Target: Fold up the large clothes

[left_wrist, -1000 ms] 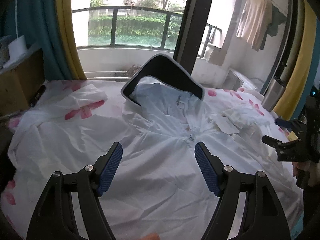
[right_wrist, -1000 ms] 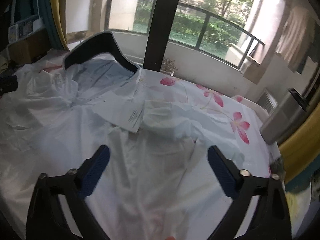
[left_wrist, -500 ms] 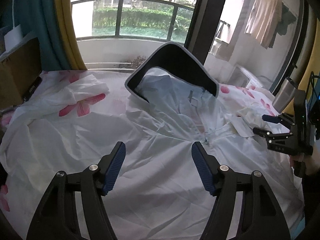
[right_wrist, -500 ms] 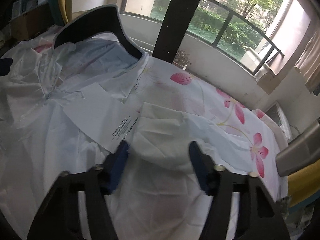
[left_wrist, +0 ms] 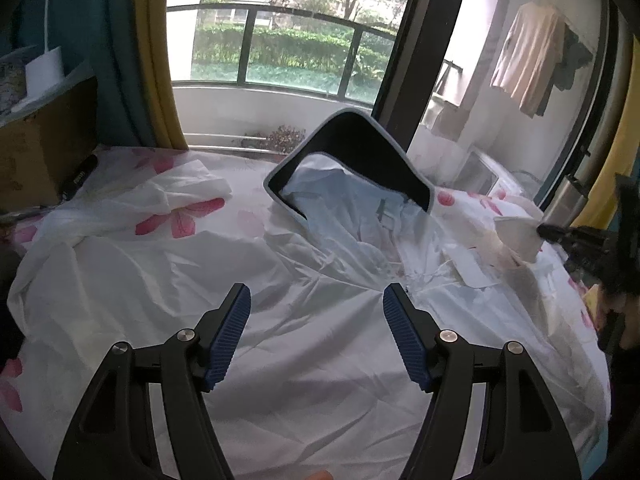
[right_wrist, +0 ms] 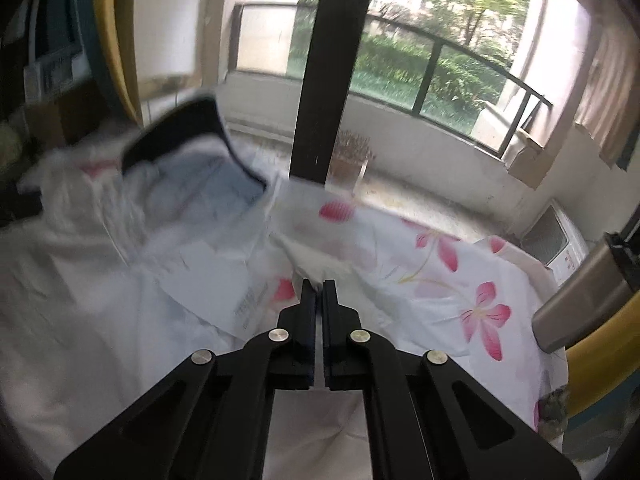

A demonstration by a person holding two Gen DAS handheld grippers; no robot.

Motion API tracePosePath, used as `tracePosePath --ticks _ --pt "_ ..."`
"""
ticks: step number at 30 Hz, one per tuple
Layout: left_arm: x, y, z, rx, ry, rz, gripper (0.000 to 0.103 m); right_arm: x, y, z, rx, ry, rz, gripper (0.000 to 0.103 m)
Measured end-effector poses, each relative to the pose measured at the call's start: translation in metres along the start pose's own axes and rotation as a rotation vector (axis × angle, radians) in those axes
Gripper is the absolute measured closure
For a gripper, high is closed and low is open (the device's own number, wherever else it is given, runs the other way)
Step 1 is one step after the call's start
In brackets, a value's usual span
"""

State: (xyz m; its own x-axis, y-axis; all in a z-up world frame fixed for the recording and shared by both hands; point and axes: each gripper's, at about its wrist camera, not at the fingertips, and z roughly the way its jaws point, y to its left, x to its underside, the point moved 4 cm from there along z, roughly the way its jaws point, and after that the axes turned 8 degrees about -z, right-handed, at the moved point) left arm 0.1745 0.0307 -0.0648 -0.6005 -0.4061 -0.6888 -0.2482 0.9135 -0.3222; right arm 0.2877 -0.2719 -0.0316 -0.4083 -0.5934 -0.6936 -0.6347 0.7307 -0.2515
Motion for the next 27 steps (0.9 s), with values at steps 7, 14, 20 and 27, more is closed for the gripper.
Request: tracePosePath --ticks 7,14,20,27 --pt "0.001 0.005 -0.029 0.029 -0.055 0.024 0.031 -0.033 0.004 -0.063 0.04 -0.123 0.033 0.101" --pt "0.002 0.023 -0.053 0.04 -0.075 0.031 0.031 -0.073 0.039 -0.103 0.034 -0.214 -0.012 0.101" --pt "0.0 0.054 -0.072 0.017 -0.108 0.01 0.031 -0.11 0.091 -0.104 -0.032 -0.259 -0.067 0.101" --pt "0.0 0.101 -0.09 -0.04 -0.138 -0.033 0.031 -0.136 0.175 -0.051 -0.18 -0.218 -0.147 0.101"
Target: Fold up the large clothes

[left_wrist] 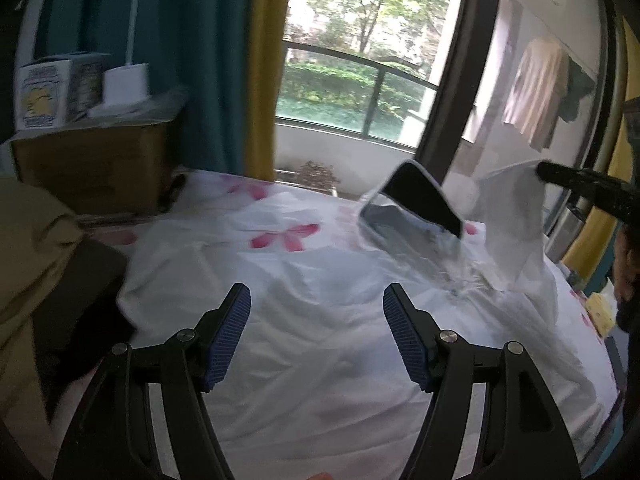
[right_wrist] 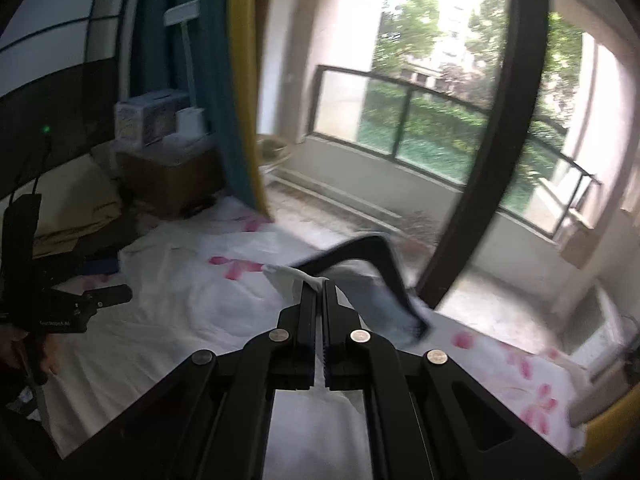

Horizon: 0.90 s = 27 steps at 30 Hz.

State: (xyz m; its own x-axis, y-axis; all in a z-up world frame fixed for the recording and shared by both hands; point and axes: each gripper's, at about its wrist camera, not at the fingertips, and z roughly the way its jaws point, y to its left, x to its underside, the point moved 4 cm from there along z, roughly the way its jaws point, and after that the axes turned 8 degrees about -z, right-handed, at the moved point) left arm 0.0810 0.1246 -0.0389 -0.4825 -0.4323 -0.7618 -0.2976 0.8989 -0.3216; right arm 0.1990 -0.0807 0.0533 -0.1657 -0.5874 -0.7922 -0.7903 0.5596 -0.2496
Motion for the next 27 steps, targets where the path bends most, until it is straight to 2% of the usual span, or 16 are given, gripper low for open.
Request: tracePosePath --ticks 7,15,17,19,21,23,25,27 --pt "0.003 0.024 0.0 -0.029 0.024 -0.008 0.031 -0.011 0.046 0.064 -0.12 0.042 0.01 0.101" --pt "0.003 0.046 0.008 -0.074 0.04 -0.035 0.031 0.01 0.101 0.113 -0.218 0.067 0.091 0.101" --pt "0.002 0.047 0.01 -0.084 0.045 -0.027 0.031 0.015 0.107 0.121 -0.228 0.074 0.123 0.1" --pt "0.003 0.046 0.013 -0.094 0.057 -0.016 0.031 0.017 0.111 0.126 -0.276 0.088 0.166 0.098" --pt "0.005 0.044 0.016 -0.102 0.071 -0.01 0.031 0.017 0.112 0.122 -0.301 0.075 0.19 0.088" --pt "0.006 0.04 0.02 -0.101 0.087 -0.004 0.031 0.019 0.112 0.115 -0.313 0.069 0.187 0.06" --pt "0.007 0.036 0.022 -0.102 0.094 0.006 0.031 0.023 0.108 0.108 -0.316 0.068 0.183 0.046" --pt "0.007 0.032 0.025 -0.101 0.099 0.012 0.031 0.03 0.099 0.097 -0.306 0.068 0.187 0.044"
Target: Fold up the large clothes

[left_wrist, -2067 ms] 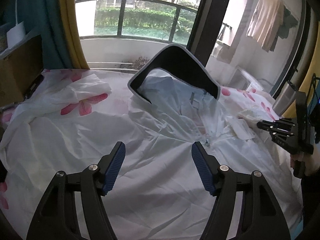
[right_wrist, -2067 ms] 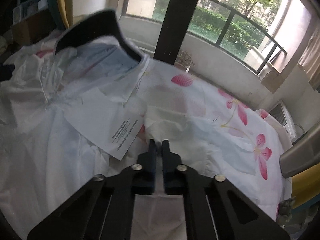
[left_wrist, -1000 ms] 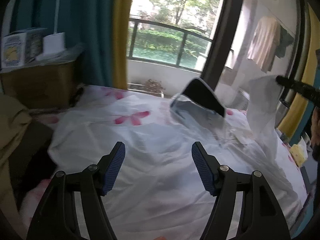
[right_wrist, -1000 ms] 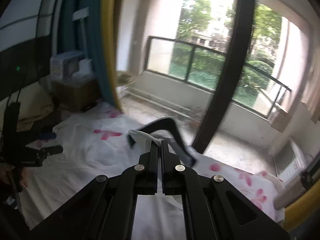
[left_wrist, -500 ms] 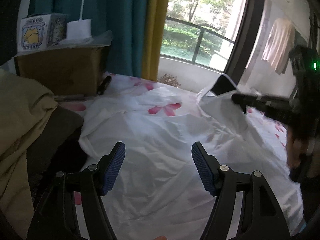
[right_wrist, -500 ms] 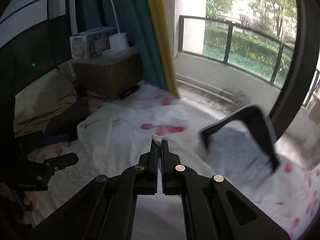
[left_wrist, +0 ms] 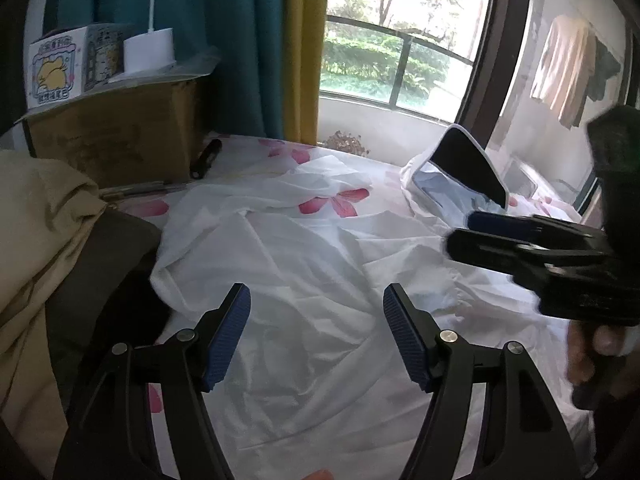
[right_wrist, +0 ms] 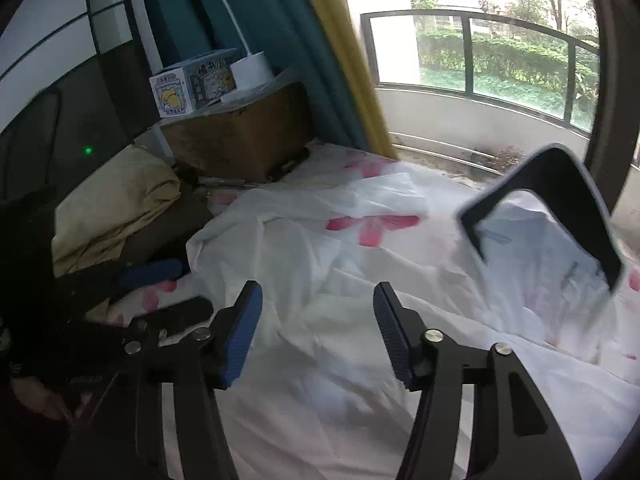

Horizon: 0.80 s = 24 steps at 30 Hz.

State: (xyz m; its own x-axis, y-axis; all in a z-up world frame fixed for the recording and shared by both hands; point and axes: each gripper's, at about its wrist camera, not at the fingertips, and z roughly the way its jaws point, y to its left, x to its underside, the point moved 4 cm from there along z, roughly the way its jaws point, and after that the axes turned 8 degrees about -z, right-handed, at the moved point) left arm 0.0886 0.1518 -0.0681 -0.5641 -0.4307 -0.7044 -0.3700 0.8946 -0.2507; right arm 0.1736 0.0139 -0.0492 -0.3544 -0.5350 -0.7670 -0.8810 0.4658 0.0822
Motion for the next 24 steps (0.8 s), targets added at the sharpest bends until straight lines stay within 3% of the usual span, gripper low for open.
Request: tracePosePath --ticks 4,12,16,18,24 --pt "-0.004 -0.006 0.007 0.033 0.028 0.009 0.031 0.019 -0.024 -0.02 0.058 0.027 0.025 0.044" --pt "-0.025 -0.014 0.03 0.08 0.08 0.124 0.031 0.061 -0.084 -0.056 0.2 0.051 0.172 0.044" --pt "-0.043 -0.011 0.056 0.09 0.136 0.19 0.031 0.073 -0.107 -0.07 0.276 0.034 0.24 0.044" --pt "-0.053 -0.011 0.072 0.134 0.18 0.21 0.031 0.076 -0.114 -0.075 0.292 0.032 0.264 0.044" --pt "-0.089 -0.01 0.118 0.127 0.195 0.254 0.031 0.086 -0.129 -0.086 0.34 0.043 0.292 0.044"
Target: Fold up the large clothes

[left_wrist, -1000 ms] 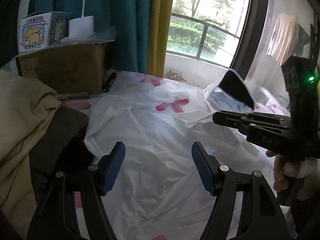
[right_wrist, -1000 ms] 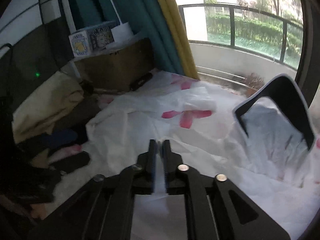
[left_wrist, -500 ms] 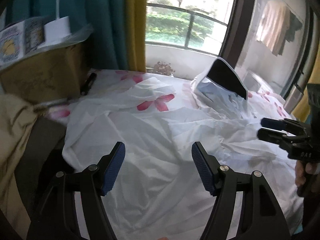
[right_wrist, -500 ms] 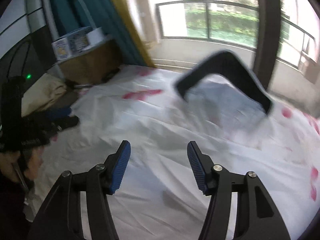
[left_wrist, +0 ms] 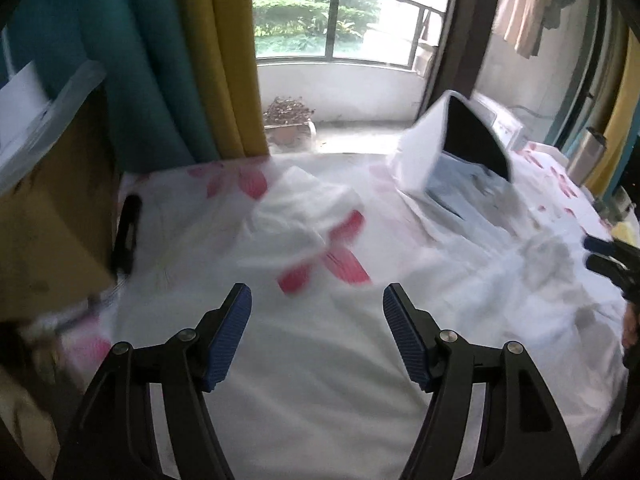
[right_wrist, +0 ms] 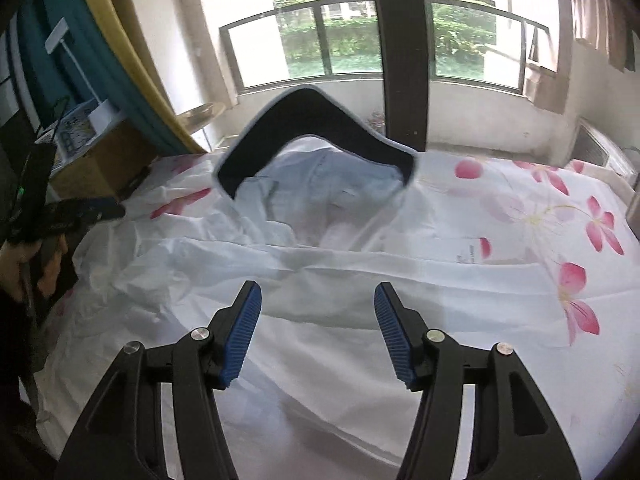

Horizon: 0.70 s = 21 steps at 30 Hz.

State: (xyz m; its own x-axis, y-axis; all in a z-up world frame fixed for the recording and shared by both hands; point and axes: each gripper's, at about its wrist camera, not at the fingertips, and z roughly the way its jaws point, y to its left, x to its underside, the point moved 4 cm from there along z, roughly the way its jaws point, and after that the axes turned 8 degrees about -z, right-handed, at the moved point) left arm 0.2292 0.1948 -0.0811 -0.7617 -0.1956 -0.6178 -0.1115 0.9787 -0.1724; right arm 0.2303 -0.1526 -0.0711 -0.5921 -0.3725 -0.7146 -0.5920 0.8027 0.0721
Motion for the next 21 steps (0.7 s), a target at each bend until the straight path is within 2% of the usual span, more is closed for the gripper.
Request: tracePosePath --ticks 3,6,10,11,13,14,15,16,21 --pt "-0.016 0.003 0.019 0.004 0.02 0.02 0.031 0.005 -0.007 -0.003 0.017 0.001 0.002 0.044" --pt "-0.026 -0.003 0.047 0.018 0.079 0.09 0.031 0.008 -0.014 -0.004 0.037 0.005 0.014 0.044" --pt "-0.03 0.003 0.077 -0.019 0.152 0.131 0.034 0.01 -0.026 -0.004 0.064 0.003 0.056 0.044" --pt "-0.03 0.004 0.078 -0.011 0.155 0.129 0.04 0.01 -0.028 -0.006 0.067 -0.001 0.066 0.044" --pt "-0.026 0.008 0.081 0.002 0.168 0.118 0.071 0.011 -0.029 -0.008 0.07 -0.006 0.07 0.044" --pt "-0.025 0.009 0.081 0.001 0.163 0.122 0.076 0.011 -0.03 -0.009 0.071 -0.007 0.072 0.044" --pt "-0.024 0.009 0.08 -0.001 0.155 0.128 0.087 0.012 -0.03 -0.009 0.071 -0.006 0.074 0.044" --pt "-0.022 0.01 0.078 0.005 0.154 0.126 0.091 0.013 -0.03 -0.009 0.071 -0.004 0.075 0.044" --pt "-0.026 0.014 0.05 0.023 0.076 0.079 0.095 0.014 -0.031 -0.015 0.074 -0.009 0.082 0.044"
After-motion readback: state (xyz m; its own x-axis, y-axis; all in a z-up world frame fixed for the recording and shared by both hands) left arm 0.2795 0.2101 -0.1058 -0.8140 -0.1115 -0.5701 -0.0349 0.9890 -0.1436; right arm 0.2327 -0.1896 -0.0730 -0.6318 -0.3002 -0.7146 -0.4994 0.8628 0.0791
